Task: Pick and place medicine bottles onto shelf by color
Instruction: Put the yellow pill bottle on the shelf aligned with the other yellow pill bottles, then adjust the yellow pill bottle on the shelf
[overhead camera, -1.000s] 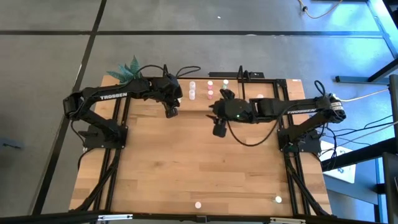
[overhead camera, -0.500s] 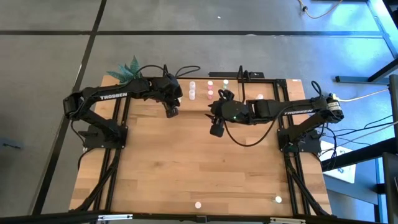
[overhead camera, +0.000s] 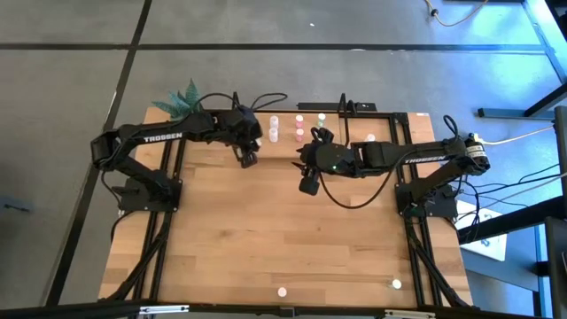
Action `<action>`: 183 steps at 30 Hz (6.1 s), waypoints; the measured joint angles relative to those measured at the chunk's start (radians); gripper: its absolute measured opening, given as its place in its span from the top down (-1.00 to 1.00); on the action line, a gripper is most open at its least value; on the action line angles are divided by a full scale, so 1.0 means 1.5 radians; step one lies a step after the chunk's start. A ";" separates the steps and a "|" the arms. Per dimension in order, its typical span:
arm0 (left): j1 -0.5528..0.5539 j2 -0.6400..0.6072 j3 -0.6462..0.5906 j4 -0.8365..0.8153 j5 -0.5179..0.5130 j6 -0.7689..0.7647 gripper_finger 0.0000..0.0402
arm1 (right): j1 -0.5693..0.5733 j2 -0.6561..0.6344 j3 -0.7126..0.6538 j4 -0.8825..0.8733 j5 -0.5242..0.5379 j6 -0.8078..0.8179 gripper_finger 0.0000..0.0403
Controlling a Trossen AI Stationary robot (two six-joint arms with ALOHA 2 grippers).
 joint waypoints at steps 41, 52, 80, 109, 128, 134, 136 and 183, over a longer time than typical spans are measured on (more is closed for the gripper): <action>-0.061 0.058 -0.011 0.117 -0.203 -0.246 0.54 | 0.000 -0.001 0.000 0.005 0.001 0.000 0.09; -0.148 0.058 -0.042 0.113 -0.392 -0.434 0.54 | 0.000 -0.001 0.000 0.005 0.001 -0.001 0.09; -0.185 0.058 -0.138 0.129 -0.485 -0.660 0.54 | 0.000 -0.001 0.000 0.005 0.002 0.000 0.09; -0.168 0.073 -0.139 0.129 -0.454 -0.629 0.54 | 0.000 -0.001 0.000 0.005 0.002 0.000 0.09; -0.159 0.073 -0.139 0.130 -0.454 -0.629 0.23 | 0.000 -0.001 0.000 0.005 0.002 0.000 0.09; -0.158 0.073 -0.139 0.130 -0.454 -0.629 0.08 | 0.000 -0.001 0.000 0.005 0.002 0.000 0.09; -0.156 0.073 -0.139 0.130 -0.454 -0.629 0.03 | 0.000 -0.001 0.000 0.005 0.002 0.000 0.09; -0.161 0.071 -0.138 0.145 -0.466 -0.623 -0.31 | 0.000 -0.001 0.000 0.005 0.002 0.000 0.09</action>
